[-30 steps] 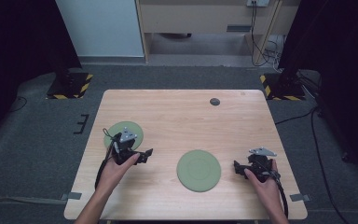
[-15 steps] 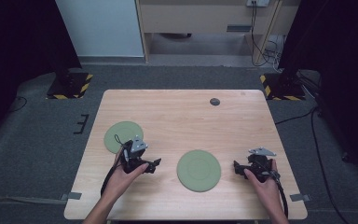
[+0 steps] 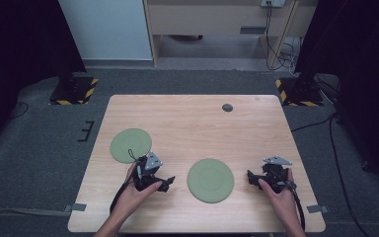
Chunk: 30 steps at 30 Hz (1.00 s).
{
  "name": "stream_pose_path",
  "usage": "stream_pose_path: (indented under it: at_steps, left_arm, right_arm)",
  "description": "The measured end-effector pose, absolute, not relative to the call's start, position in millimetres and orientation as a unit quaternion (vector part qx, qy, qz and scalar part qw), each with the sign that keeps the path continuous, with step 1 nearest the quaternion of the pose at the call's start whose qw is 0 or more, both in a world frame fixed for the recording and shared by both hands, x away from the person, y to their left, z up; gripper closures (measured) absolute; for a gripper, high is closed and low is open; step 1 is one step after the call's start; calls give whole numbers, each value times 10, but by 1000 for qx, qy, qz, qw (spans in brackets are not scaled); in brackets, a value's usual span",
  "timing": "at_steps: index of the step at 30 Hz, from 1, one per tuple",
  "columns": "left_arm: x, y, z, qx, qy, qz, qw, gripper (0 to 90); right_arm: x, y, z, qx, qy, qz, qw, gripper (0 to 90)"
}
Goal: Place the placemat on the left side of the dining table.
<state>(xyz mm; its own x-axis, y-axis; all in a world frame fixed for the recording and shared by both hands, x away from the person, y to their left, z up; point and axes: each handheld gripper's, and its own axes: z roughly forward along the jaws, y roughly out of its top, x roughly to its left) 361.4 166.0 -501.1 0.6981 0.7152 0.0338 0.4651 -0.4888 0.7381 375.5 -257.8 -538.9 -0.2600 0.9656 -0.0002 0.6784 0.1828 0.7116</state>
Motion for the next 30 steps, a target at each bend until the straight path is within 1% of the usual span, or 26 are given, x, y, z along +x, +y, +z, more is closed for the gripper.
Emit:
stream_pose_path:
  at_steps: [13, 19, 23, 26, 30]
  left_arm:
    - [3595, 1363, -5195, 865, 320, 160, 353, 41]
    - [3621, 1270, -5320, 871, 317, 152, 342, 40]
    - [3633, 1266, -5341, 868, 321, 149, 349, 17]
    - [3666, 1288, -5365, 862, 338, 132, 355, 7]
    - [3660, 1275, -5365, 860, 345, 137, 351, 0]
  right_arm:
    - [3755, -2581, -5389, 560, 733, 306, 234, 26]
    - [3755, -2581, -5389, 560, 733, 306, 234, 25]
    - [3754, -2581, -5389, 560, 733, 306, 233, 25]
    - [3753, -2579, -5389, 560, 733, 306, 234, 25]
    - [3752, -2579, -5388, 560, 734, 305, 234, 24]
